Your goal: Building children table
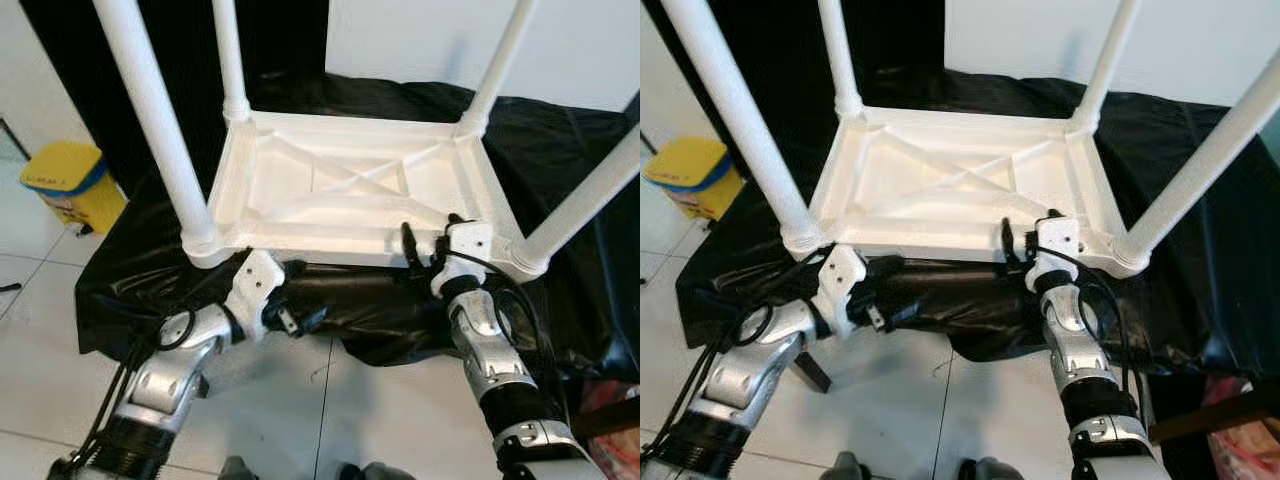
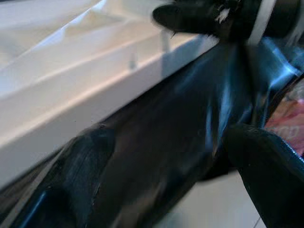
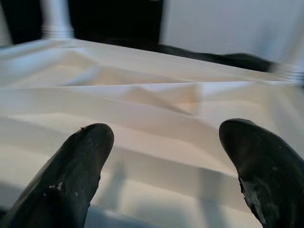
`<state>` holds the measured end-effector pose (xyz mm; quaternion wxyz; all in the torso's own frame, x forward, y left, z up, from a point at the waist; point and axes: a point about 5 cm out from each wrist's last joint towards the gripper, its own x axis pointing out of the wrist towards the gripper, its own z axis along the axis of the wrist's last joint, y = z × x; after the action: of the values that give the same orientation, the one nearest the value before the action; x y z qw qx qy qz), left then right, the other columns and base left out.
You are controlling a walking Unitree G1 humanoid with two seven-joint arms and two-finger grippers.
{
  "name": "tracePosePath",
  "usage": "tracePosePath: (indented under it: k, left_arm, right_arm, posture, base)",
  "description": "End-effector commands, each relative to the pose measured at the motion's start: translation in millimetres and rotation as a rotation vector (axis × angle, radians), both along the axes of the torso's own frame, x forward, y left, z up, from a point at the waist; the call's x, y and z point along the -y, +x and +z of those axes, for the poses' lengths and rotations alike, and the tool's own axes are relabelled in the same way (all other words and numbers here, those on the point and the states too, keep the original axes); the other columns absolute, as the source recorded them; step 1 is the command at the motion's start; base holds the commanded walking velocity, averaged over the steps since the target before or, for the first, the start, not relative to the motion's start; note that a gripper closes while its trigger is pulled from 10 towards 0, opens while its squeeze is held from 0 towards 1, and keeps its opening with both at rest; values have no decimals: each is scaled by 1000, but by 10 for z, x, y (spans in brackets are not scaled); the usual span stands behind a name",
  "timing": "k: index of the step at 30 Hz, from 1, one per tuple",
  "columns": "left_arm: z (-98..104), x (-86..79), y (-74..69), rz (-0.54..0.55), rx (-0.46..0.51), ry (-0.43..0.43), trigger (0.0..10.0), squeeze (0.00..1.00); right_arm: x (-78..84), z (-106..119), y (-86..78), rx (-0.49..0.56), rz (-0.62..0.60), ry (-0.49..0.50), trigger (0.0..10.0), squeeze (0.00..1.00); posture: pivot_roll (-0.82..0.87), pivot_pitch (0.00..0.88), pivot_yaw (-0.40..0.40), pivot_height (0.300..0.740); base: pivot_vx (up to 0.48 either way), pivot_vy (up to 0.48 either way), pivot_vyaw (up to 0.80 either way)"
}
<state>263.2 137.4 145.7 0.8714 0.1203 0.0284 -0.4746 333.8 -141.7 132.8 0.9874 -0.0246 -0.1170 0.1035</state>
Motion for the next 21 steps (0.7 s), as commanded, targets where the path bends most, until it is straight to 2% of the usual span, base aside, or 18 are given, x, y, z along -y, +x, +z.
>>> tracePosePath:
  k: [1,2,3,5,6,7,8,9,11,13,15,17,18,20,21]
  left_arm:
    - [28,-71,-87,-62,-37,14,10000,0]
    - [14,-236,-130,-36,-55,62,10000,0]
    - [14,-236,-130,-36,-55,62,10000,0]
    - [4,-571,-167,33,-93,157,10000,0]
    - [9,-673,-175,57,-107,183,10000,0]
    - [9,-673,-175,57,-107,183,10000,0]
    - [25,-792,-186,89,-118,214,10000,0]
    - [25,-792,-186,89,-118,214,10000,0]
    - [80,-1113,-150,197,-129,281,10000,0]
    - [80,-1113,-150,197,-129,281,10000,0]
    - [146,-1431,-81,318,-129,340,10000,0]
    - [238,-1661,-10,417,-113,375,10000,0]
    - [238,-1661,-10,417,-113,375,10000,0]
    - [337,-1815,55,488,-87,384,10000,0]
    - [337,-1815,55,488,-87,384,10000,0]
  right_arm:
    - [-23,-31,5,-27,40,0,10000,0]
    - [-59,-26,13,-31,79,-10,10000,0]
    - [-59,-26,13,-31,79,-10,10000,0]
    - [-102,-27,32,-43,132,-36,10000,0]
    - [-112,-28,39,-46,146,-47,10000,0]
    - [-112,-28,39,-46,146,-47,10000,0]
    - [-119,-31,45,-51,160,-48,10000,0]
    - [-119,-31,45,-51,160,-48,10000,0]
    - [-121,-34,49,-58,180,-49,10000,0]
    - [-121,-34,49,-58,180,-49,10000,0]
    - [-122,-58,27,-65,197,-51,10000,0]
    - [-113,-96,-5,-74,205,-51,10000,0]
    - [-113,-96,-5,-74,205,-51,10000,0]
    - [-104,-133,-34,-85,209,-47,10000,0]
    - [-104,-133,-34,-85,209,-47,10000,0]
  posture:
    - [110,93,-109,740]
    - [127,89,-121,740]
    - [127,89,-121,740]
    - [138,84,-130,740]
    - [140,83,-131,740]
    - [140,83,-131,740]
    - [143,81,-134,740]
    - [143,81,-134,740]
    - [149,75,-136,740]
    - [149,75,-136,740]
    - [147,69,-132,740]
    - [143,66,-129,740]
    - [143,66,-129,740]
    - [137,61,-122,740]
    - [137,61,-122,740]
  base:
    - [0,0,0]
    - [0,0,0]
    - [0,0,0]
    - [0,0,0]
    - [0,0,0]
    - [0,0,0]
    - [0,0,0]
    - [0,0,0]
    - [0,0,0]
    - [0,0,0]
    - [0,0,0]
    - [0,0,0]
    - [0,0,0]
    - [0,0,0]
    - [0,0,0]
